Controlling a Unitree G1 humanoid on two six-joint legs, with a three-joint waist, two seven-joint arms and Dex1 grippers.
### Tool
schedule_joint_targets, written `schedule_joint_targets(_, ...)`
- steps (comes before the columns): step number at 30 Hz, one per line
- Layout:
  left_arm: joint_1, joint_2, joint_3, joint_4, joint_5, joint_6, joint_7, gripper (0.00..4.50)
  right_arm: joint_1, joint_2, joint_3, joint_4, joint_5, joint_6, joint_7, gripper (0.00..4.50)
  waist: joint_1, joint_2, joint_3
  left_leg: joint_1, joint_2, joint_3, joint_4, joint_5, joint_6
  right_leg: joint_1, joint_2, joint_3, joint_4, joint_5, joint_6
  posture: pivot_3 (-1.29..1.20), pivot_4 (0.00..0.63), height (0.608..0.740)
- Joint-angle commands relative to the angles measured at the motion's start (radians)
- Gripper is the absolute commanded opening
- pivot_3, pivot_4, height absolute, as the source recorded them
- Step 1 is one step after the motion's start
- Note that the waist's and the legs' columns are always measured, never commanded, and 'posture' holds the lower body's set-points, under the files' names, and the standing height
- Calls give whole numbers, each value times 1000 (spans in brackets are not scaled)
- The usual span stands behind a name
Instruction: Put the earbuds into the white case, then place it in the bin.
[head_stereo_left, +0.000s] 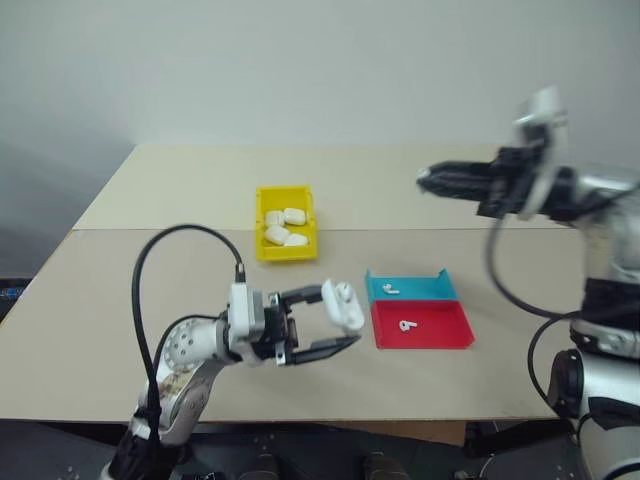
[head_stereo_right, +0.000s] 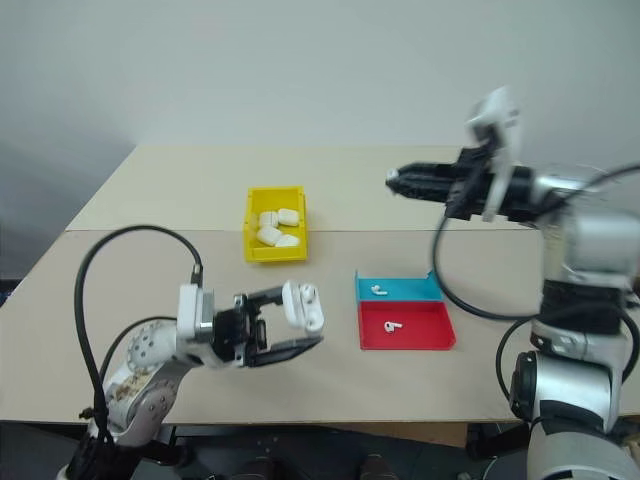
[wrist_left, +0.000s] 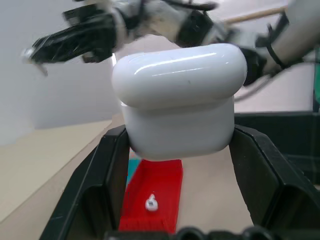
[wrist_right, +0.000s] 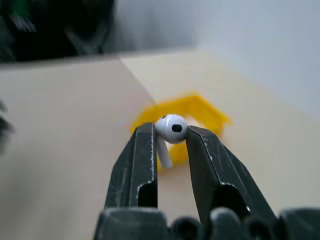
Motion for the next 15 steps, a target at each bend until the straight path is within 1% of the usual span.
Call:
schedule_joint_targets(1, -81, -30, 10, 21, -51, 34, -2, 2779, 39, 73, -271, -267, 355, 290, -187, 876, -4, 0, -1, 1, 0, 0, 0, 0, 0, 1, 0, 0, 0, 0, 0, 0, 150, 740)
schedule_joint_targets(3, -120, -46, 8, 51, -60, 38, -23, 2779, 95, 140, -361, -354, 532, 361, -306, 876, -9, -2, -3, 5, 1, 0, 0, 0, 0, 5, 1, 0, -2, 0, 0, 0, 150, 740)
schedule_joint_targets(5, -141, -54, 8, 72, -63, 37, -40, 2779, 152, 175, -392, -408, 681, 363, -424, 876, -16, -1, -3, 9, 1, 0, 0, 0, 0, 10, 1, 1, -3, -1, 3, 0, 150, 740)
schedule_joint_targets(7, -163, -64, 11, 82, -85, 53, -55, 2779, 230, 225, -368, -457, 846, 310, -574, 876, -21, -1, -3, 9, 1, 0, 0, 0, 0, 11, 1, 1, -3, -2, 5, 0, 150, 740)
schedule_joint_targets(9, -173, -72, 13, 88, -96, 55, -71, 2779, 292, 242, -325, -482, 986, 243, -704, 876, -28, -1, -3, 10, 1, 0, 0, 0, 1, 12, 2, 1, -3, -2, 5, 0, 150, 740)
schedule_joint_targets(12, -185, -74, 17, 98, -105, 63, -90, 2779, 394, 232, -234, -568, 1054, 166, -795, 876, -32, -1, -3, 8, 1, 0, 0, 0, 1, 11, 1, 1, -4, -2, 5, 0, 150, 740)
schedule_joint_targets(15, -190, -77, 19, 107, -103, 63, -98, 2779, 459, 189, -169, -582, 1131, 91, -856, 876, -32, -1, -3, 7, 0, -1, 0, 0, 1, 11, 1, 1, -4, -2, 5, 0, 150, 740)
